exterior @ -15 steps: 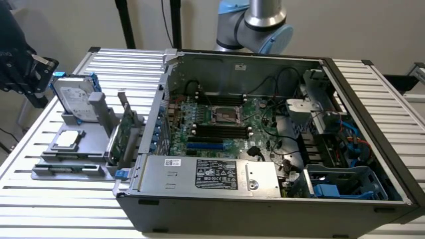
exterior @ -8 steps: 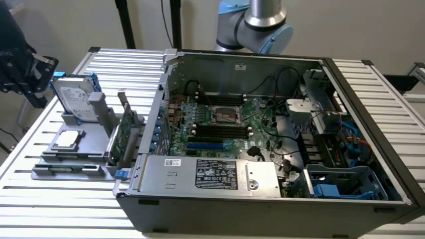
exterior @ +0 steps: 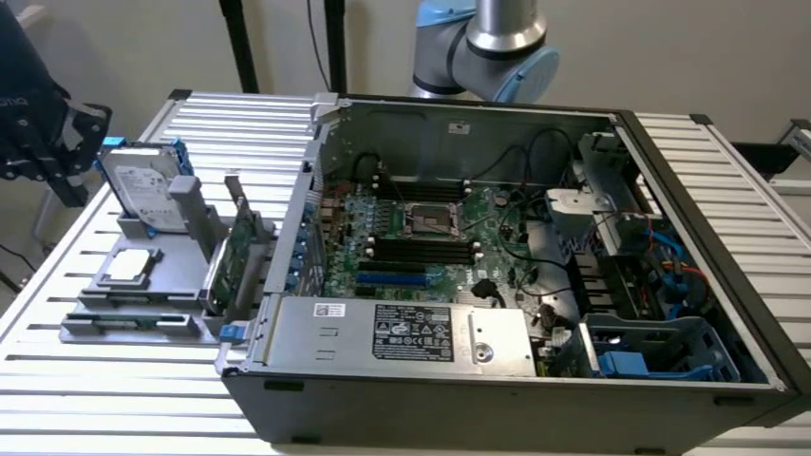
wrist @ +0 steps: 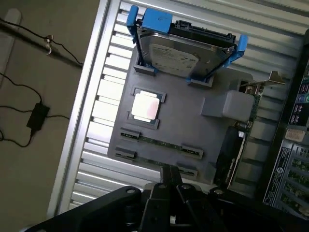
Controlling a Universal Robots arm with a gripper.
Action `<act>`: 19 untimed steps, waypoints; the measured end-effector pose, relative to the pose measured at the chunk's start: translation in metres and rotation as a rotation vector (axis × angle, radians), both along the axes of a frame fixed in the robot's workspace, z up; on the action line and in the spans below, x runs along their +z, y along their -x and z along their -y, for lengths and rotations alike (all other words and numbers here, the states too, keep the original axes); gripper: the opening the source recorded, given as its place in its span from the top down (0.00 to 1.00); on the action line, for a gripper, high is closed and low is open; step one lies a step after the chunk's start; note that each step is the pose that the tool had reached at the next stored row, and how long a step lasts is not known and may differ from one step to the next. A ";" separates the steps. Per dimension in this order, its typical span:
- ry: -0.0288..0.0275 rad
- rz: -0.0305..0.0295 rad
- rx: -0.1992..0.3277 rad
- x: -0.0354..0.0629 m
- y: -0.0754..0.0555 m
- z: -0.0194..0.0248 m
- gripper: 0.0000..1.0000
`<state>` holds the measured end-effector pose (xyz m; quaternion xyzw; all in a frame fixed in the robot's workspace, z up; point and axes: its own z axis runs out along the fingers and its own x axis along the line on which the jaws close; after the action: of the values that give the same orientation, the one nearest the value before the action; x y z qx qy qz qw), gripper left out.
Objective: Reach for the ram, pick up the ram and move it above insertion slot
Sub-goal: 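Pick up the ram and move it above insertion slot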
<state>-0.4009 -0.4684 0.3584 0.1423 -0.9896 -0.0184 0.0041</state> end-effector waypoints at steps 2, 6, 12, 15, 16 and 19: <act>0.0000 0.0000 0.037 -0.0001 0.000 0.0000 0.89; 0.0000 0.0000 0.110 -0.0003 0.000 0.0000 0.89; 0.0000 -0.0001 0.219 -0.0006 0.000 0.0000 0.89; 0.0000 0.0000 0.273 -0.0007 0.000 0.0000 0.89; 0.0000 0.0000 0.291 -0.0008 0.000 0.0000 0.89; 0.0000 -0.0001 0.347 -0.0009 0.000 0.0000 0.89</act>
<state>-0.4009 -0.4684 0.3575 0.3109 -0.9503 -0.0174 0.0072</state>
